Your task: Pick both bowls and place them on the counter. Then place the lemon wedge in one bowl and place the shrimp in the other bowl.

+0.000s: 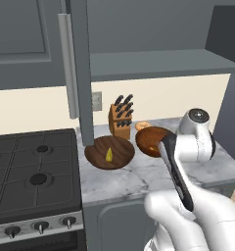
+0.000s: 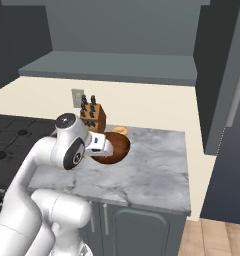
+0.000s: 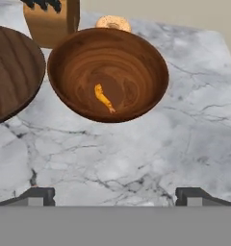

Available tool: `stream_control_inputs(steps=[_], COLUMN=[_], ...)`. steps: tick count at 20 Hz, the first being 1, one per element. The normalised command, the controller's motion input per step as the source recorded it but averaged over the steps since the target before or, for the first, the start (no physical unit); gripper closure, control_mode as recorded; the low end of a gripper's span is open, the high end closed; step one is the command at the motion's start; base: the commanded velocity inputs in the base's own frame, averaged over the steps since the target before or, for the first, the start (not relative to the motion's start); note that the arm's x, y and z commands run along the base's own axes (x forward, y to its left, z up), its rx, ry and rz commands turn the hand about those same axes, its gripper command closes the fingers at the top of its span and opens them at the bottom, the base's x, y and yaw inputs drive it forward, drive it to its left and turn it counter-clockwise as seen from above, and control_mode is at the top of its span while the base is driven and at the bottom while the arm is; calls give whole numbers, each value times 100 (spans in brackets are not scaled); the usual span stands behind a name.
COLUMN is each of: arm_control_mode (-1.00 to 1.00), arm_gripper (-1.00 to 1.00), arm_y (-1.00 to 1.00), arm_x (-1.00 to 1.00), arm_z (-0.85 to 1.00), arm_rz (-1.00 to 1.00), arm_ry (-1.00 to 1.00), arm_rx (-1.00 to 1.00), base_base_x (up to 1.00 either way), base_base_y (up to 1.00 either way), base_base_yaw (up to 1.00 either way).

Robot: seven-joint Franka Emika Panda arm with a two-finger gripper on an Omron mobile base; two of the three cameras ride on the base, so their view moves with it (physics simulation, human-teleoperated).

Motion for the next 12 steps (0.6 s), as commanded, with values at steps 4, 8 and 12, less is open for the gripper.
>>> stream_control_inputs(steps=[4,8,12], arm_control_mode=[-100,-100,-100], arm_gripper=[-100,-100,-100], arm_y=[3,5,6], arm_x=[-67,-58,-54], arm_z=[32,33,37], arm_rz=[0,0,0], arm_ry=[-22,-23,-14], arm_rx=[10,2,0], base_base_x=[0,0,0], base_base_y=[0,0,0], base_base_yaw=[0,0,0])
